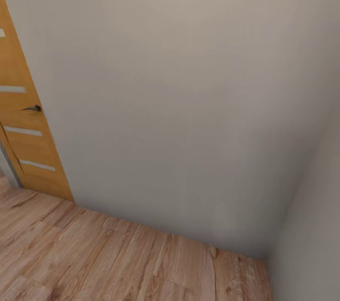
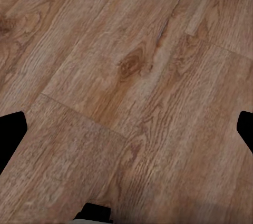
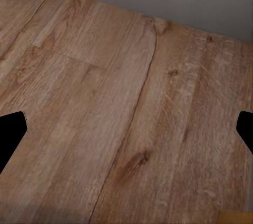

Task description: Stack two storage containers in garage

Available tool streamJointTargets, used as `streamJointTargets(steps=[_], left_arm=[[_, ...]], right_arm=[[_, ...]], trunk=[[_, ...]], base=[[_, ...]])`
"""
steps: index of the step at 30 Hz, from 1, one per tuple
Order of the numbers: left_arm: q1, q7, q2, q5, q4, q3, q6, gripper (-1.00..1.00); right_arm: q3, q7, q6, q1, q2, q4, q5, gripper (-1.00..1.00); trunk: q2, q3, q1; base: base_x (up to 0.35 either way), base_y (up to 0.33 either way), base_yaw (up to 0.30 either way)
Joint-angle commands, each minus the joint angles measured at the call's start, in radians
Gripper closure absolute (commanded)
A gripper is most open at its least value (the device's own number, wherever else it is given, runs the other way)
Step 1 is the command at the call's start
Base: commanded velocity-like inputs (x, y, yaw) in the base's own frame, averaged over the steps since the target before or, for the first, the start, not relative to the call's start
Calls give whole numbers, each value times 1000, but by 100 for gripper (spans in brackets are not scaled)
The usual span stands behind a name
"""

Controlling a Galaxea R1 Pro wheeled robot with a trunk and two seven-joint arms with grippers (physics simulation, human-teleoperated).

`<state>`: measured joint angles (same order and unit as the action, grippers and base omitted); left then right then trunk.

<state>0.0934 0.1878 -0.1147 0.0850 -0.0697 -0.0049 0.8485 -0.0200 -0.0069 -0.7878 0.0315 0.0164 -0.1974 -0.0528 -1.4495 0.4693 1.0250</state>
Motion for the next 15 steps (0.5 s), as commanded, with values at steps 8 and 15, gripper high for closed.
streamJointTargets(steps=[8, 15], left_arm=[[2, -5, 0, 11, -4, 0, 6, -100], [2, -5, 0, 12, -4, 0, 6, -100]], right_arm=[[-1, 0, -1, 1, 0, -2, -2, -100], [-1, 0, -1, 1, 0, -2, -2, -100]], trunk=[[-1, 1, 0], [-1, 1, 0]], base=[[97, 67, 112], [254, 178, 18]])
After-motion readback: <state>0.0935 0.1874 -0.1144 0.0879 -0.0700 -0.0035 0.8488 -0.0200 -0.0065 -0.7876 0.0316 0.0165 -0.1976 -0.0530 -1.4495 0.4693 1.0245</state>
